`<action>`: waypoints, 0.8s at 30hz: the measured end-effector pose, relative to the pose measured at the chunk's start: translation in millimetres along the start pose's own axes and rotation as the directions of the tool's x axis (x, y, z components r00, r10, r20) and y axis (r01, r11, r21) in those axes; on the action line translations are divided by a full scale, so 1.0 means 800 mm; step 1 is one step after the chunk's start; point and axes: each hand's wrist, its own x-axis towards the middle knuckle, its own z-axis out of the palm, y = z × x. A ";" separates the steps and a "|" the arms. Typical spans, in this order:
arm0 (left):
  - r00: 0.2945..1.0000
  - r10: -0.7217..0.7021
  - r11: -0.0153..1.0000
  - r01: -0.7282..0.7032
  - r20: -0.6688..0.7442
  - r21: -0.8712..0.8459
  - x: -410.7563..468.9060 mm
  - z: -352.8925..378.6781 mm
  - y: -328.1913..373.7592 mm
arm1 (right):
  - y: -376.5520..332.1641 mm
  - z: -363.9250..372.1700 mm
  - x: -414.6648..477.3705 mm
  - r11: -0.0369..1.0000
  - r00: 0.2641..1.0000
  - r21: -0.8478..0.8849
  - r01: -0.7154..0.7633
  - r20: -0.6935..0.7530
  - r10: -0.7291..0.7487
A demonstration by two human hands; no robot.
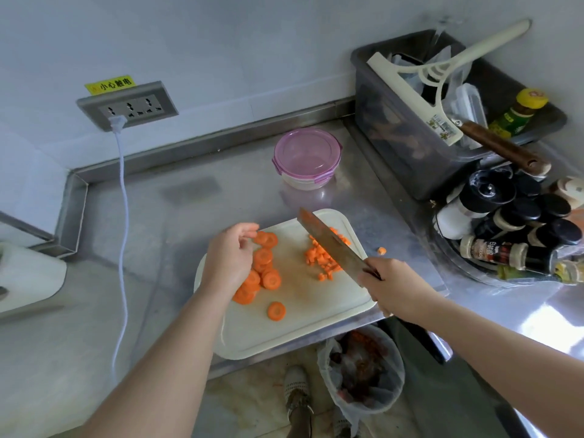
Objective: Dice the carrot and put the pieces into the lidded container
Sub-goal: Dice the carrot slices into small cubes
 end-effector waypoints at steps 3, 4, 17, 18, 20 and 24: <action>0.994 0.012 0.977 -0.035 0.108 0.211 -0.018 -0.009 -0.027 | -0.013 0.009 -0.001 0.987 0.998 0.154 -0.043 0.044 0.037; 0.993 0.022 0.963 -0.053 0.118 0.264 -0.024 -0.011 -0.033 | -0.016 0.012 -0.001 0.985 0.998 0.167 -0.042 0.043 0.036; 0.975 0.079 0.814 -0.183 0.207 0.551 -0.057 -0.008 -0.047 | -0.034 0.027 -0.005 0.988 0.997 0.143 -0.053 0.061 0.045; 0.975 0.082 0.823 -0.182 0.204 0.538 -0.057 -0.007 -0.047 | -0.035 0.027 -0.005 0.988 0.997 0.146 -0.054 0.062 0.045; 0.983 0.072 0.853 -0.149 0.170 0.500 -0.058 -0.006 -0.048 | -0.037 0.028 -0.006 0.987 0.997 0.151 -0.053 0.063 0.044; 0.993 0.050 0.916 -0.089 0.108 0.392 -0.061 -0.010 -0.050 | -0.040 0.030 -0.008 0.987 0.997 0.149 -0.054 0.065 0.045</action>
